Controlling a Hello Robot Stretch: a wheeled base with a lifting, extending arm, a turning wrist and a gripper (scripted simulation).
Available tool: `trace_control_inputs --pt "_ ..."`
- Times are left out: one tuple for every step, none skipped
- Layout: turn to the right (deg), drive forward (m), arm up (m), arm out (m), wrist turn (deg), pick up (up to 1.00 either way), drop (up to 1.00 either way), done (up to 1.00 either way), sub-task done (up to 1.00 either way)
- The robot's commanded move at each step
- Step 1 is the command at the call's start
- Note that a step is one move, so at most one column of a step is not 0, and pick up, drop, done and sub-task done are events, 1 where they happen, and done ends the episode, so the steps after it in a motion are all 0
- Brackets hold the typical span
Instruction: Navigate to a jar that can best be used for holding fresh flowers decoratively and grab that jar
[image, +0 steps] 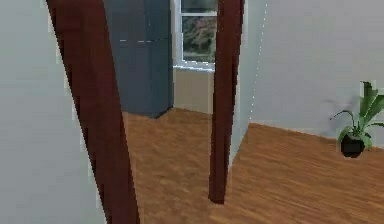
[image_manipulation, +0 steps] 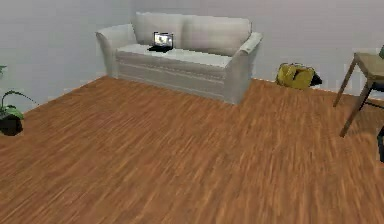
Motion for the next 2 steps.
trace_control_inputs --pt "45.0 0.0 0.0 0.0 0.0 0.0 0.0 0.0 0.0" --pt "45.0 0.0 0.0 0.0 0.0 0.0 0.0 0.0 0.0"
